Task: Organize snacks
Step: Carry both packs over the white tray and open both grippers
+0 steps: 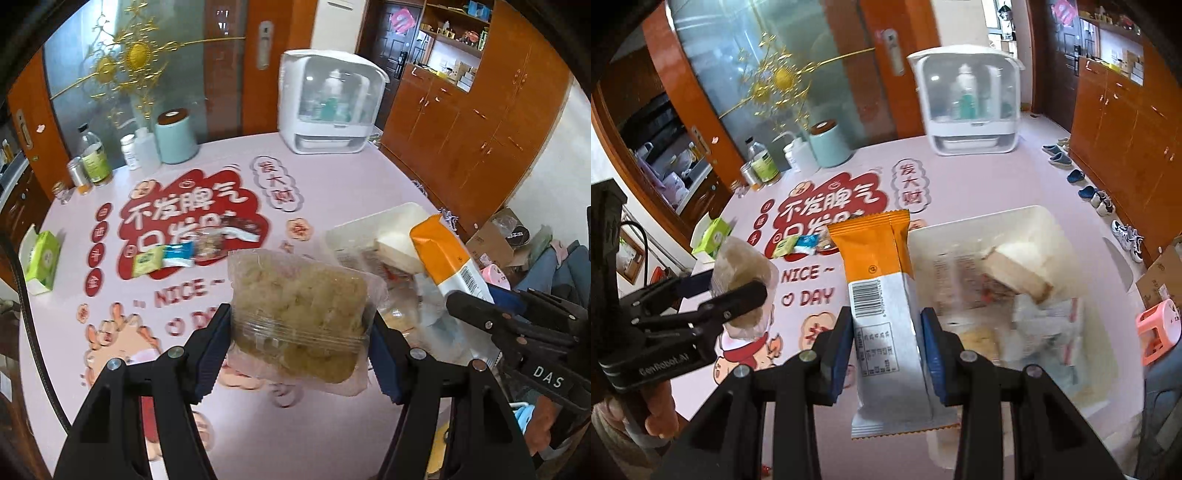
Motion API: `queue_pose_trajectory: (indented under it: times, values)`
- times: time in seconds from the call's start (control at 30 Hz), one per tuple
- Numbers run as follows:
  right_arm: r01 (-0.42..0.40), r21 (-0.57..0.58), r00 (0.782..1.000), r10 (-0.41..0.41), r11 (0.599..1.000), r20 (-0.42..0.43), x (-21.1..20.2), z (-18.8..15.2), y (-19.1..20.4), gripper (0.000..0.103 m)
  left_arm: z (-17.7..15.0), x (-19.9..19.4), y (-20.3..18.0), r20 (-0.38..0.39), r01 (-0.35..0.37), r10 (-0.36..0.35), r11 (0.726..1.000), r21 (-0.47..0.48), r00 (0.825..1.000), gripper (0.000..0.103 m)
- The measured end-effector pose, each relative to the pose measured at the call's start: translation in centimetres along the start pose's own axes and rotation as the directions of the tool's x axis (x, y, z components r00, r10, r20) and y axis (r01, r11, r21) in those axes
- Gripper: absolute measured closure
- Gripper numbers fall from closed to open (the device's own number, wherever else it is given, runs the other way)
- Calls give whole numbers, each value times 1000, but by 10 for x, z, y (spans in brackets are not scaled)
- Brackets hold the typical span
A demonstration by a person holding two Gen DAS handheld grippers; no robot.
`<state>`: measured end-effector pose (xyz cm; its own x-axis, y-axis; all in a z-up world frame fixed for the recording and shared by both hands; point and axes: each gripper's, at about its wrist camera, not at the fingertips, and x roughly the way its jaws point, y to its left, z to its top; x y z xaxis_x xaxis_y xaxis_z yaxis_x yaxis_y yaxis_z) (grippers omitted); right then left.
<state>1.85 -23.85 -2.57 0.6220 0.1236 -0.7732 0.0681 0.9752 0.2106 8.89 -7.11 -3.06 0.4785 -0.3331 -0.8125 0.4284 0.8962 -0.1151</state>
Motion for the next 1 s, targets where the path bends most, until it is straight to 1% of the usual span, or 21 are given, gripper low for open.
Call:
queue_pose_trajectory:
  times: [0.23,0.33,0.43,0.5,0.67,0.77,0.93,1.0]
  values:
    - [17,62,999,-20,998,46,-33,6,-86,65,9,13,-76,8,-7,7,1000,3,1000,36]
    - [15,84,998,-20,996,52,-39,9,-112,65,12,19,-103,12,-22,22,1000,9,1000,35]
    - [22,90,998,-27,996,63,-43,15,-132,64,16,26,-120,5,-33,33,999,16,999,35]
    - [23,94,997,-29,995,68,-44,19,-140,64,19,29,-127,4,-37,37,999,18,999,35]
    - [-4,114,997,-5,993,80,-40,38,-160,64,31,37,-144,6,-56,56,998,41,998,35]
    - [-2,109,996,-8,994,87,-33,49,-160,64,37,42,-152,10,-69,69,996,55,998,35]
    - [2,78,996,-9,997,88,-17,67,-155,63,42,51,-155,6,-74,74,996,49,997,34]
    - [15,69,996,-21,998,87,-11,73,-153,61,44,56,-154,-1,-76,76,996,40,997,30]
